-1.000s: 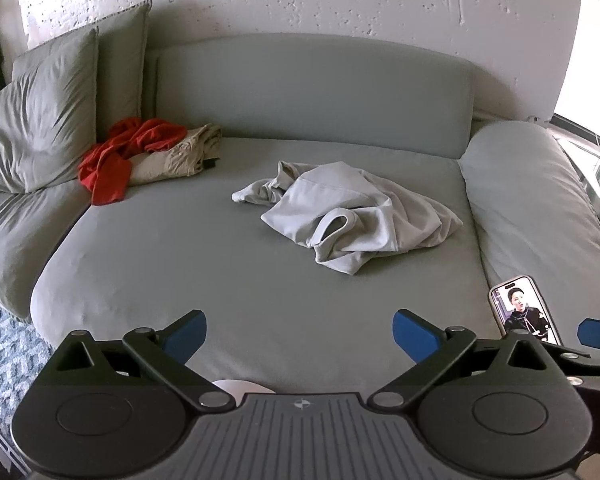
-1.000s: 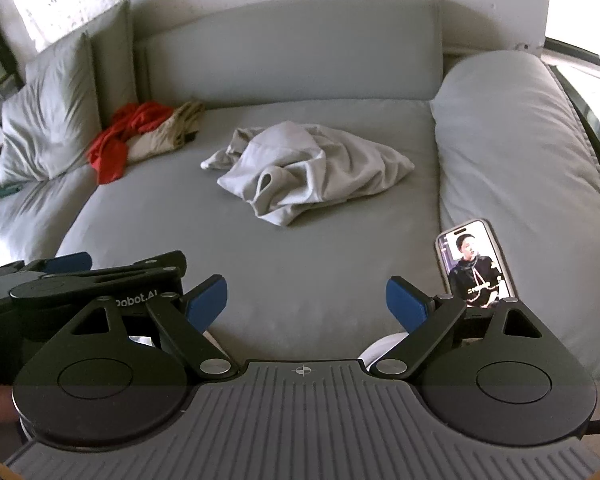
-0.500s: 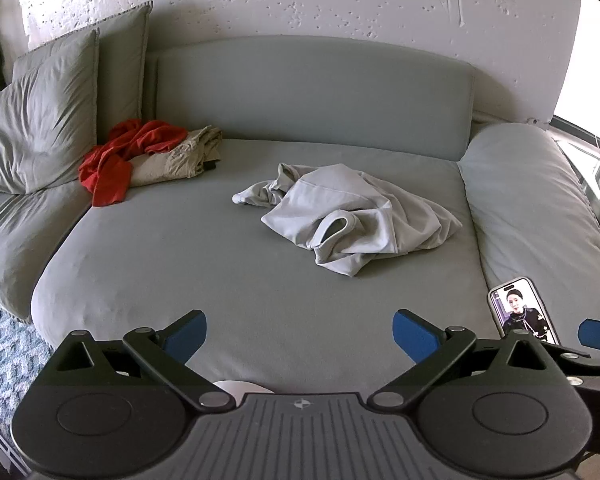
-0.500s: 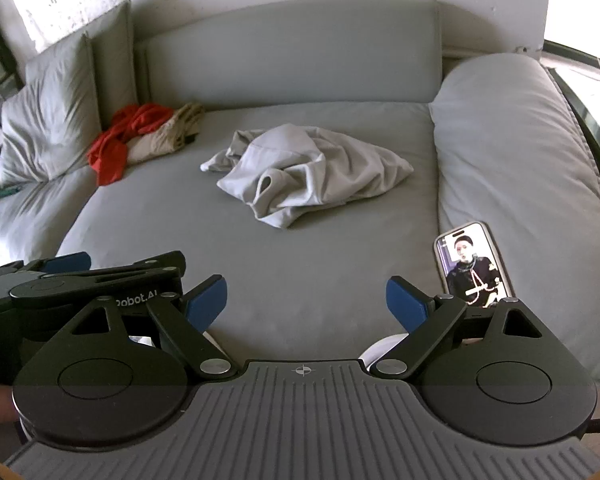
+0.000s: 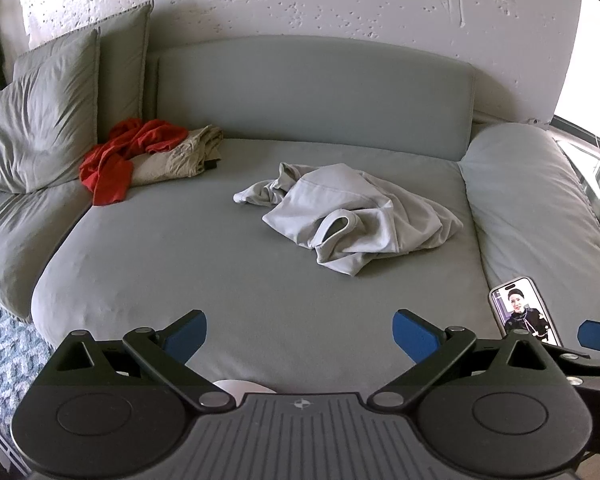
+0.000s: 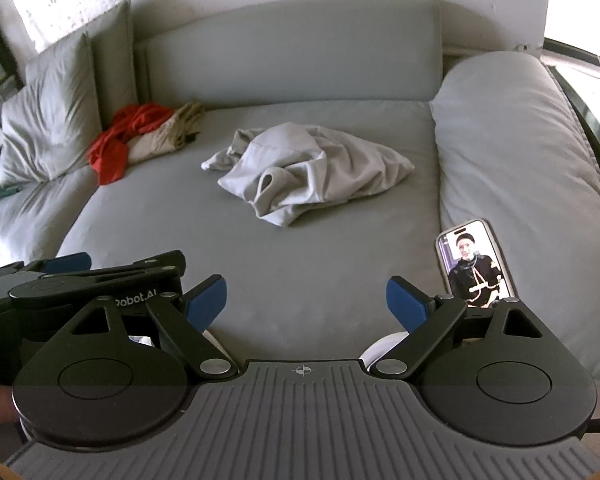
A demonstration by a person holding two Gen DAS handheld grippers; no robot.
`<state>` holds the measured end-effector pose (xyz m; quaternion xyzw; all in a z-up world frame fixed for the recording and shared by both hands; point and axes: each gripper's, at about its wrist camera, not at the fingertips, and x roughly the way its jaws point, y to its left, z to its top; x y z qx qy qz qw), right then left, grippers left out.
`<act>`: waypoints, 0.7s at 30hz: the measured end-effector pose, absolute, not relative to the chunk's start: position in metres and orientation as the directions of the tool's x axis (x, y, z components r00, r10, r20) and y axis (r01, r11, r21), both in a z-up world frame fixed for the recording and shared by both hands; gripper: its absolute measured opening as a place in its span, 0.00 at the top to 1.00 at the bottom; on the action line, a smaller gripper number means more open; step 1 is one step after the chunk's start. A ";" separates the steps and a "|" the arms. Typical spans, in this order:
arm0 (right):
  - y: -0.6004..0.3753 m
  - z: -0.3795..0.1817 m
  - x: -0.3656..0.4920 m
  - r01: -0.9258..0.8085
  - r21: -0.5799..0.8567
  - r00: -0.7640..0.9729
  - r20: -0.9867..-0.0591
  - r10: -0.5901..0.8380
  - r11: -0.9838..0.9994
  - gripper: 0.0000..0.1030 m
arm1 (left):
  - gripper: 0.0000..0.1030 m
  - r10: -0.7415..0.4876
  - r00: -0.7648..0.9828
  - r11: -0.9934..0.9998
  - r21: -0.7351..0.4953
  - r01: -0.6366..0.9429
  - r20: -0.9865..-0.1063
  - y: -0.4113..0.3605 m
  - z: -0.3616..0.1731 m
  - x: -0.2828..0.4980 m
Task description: Fold clothes
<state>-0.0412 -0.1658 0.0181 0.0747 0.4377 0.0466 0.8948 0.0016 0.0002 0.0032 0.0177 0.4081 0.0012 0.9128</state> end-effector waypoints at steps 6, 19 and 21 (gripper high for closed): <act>-0.166 0.018 -0.042 -0.016 0.173 0.613 -0.777 0.146 0.985 0.11 | 0.04 0.016 0.666 0.999 0.031 0.012 -0.746 0.001 0.004 0.002; -0.164 0.017 -0.043 -0.015 0.170 0.609 -0.780 0.144 0.985 0.11 | 0.04 0.013 0.660 1.000 0.026 0.009 -0.751 0.003 0.004 0.002; -0.164 0.017 -0.042 -0.015 0.170 0.609 -0.780 0.143 0.985 0.11 | 0.04 0.013 0.660 1.000 0.025 0.008 -0.751 0.003 0.003 0.002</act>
